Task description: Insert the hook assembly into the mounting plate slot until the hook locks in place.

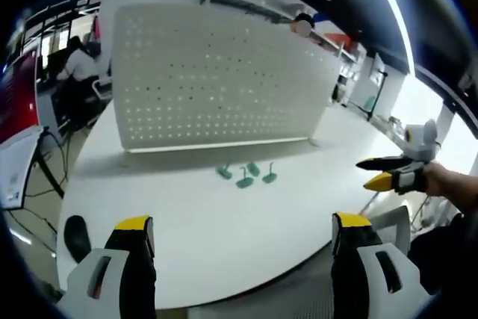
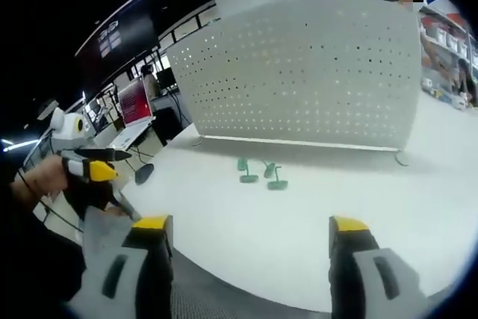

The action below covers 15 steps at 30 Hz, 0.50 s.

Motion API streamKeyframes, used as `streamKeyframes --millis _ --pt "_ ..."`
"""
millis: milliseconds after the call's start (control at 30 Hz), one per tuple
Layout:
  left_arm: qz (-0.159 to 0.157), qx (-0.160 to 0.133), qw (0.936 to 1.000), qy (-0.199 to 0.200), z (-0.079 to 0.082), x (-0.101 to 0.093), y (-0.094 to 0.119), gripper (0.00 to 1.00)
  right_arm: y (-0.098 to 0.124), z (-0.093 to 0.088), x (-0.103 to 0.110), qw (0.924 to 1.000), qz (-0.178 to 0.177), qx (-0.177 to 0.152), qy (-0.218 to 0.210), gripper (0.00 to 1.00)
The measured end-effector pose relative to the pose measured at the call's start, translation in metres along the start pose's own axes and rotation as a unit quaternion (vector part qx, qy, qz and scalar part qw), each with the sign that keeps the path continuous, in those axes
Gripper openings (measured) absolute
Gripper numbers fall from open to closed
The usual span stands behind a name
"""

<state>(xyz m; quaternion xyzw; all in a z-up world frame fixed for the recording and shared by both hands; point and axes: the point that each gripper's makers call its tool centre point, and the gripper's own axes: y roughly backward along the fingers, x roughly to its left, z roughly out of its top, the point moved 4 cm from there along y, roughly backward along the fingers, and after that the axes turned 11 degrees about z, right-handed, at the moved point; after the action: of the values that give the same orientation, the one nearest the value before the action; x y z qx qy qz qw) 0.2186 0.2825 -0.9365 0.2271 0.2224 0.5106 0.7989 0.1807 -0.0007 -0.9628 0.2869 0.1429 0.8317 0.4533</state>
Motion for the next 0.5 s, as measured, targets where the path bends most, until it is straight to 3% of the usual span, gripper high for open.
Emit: streamKeyframes --millis 233,500 --pt "0.004 0.003 1.0 0.003 0.0 0.005 -0.001 1.0 -0.02 -0.002 -0.002 0.9988 0.019 0.033 0.032 0.78" --pt "0.01 0.009 0.9999 0.008 -0.002 0.011 -0.004 1.0 -0.049 0.007 -0.01 0.9982 0.047 0.029 0.024 0.64"
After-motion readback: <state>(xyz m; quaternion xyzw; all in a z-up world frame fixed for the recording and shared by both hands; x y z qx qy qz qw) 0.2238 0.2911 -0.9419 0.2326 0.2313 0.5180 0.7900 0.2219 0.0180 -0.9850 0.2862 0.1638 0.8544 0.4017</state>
